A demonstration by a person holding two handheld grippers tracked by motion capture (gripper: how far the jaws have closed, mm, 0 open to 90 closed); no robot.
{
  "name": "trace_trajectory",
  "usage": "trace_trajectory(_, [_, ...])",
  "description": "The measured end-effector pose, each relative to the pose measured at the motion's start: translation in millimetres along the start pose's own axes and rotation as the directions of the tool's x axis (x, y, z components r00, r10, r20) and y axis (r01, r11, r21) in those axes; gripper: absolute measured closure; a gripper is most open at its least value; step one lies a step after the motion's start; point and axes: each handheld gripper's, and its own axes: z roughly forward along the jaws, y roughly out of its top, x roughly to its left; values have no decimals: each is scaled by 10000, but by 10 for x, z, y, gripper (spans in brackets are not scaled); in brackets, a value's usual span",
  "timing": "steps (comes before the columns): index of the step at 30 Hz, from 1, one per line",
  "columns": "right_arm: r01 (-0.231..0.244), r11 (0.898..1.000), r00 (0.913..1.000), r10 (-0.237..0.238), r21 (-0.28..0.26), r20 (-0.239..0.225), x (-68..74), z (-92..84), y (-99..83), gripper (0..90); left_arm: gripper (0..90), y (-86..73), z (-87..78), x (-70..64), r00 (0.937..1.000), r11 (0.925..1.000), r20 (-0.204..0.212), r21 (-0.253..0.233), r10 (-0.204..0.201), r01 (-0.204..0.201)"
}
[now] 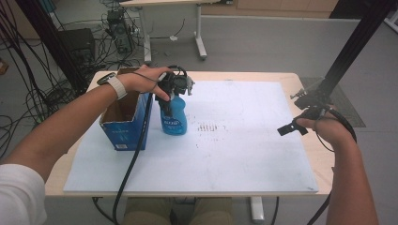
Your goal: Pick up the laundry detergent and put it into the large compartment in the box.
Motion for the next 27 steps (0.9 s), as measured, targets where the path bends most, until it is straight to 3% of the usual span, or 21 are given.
trace_trajectory(21, [-4,10000,10000,4,-31,1,-4,-5,-5,66,204,14,7,-14,10000,10000,-45,56,80,-80])
trace_trajectory(27, [24,10000,10000,-24,-56,-22,-8,-4,-10,66,273,26,12,-13,10000,9999,-14,124,61,-61])
